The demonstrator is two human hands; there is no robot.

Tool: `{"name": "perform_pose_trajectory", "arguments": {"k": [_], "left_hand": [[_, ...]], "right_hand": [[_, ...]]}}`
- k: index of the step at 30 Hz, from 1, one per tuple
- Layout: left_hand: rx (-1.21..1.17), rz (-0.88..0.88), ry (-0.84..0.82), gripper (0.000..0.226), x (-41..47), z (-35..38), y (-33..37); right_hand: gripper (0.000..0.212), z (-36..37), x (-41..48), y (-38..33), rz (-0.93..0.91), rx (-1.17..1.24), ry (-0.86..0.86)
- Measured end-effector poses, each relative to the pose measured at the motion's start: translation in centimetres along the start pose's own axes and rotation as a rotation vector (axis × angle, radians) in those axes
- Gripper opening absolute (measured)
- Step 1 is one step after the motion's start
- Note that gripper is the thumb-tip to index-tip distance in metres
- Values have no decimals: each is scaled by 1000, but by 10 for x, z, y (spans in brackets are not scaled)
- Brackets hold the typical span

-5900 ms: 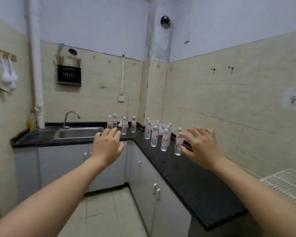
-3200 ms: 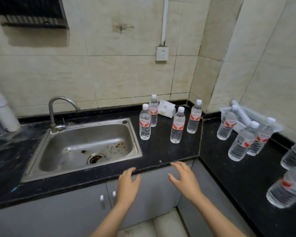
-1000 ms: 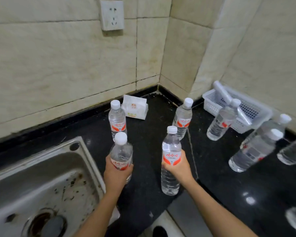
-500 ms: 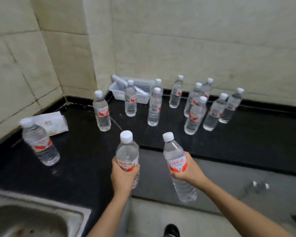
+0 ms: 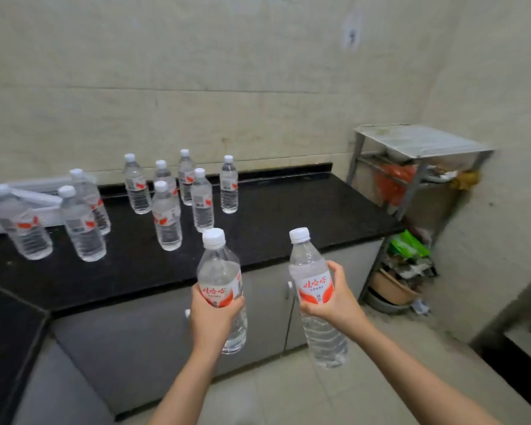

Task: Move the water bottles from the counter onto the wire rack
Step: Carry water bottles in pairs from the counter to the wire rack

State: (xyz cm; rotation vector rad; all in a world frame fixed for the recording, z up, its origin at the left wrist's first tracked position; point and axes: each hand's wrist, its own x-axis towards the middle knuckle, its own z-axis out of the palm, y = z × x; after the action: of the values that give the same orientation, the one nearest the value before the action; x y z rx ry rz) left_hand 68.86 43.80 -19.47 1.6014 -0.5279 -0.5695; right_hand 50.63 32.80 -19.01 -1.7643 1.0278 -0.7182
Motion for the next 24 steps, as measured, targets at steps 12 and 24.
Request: {"name": "perform_pose_trajectory", "arguments": {"k": [12, 24], "left_hand": [[68, -7, -374, 47, -53, 223, 6], [14, -12, -539, 48, 47, 450, 22]], "right_hand": [[64, -175, -24, 99, 175, 24, 330], [70, -308, 100, 144, 280, -62, 515]]}}
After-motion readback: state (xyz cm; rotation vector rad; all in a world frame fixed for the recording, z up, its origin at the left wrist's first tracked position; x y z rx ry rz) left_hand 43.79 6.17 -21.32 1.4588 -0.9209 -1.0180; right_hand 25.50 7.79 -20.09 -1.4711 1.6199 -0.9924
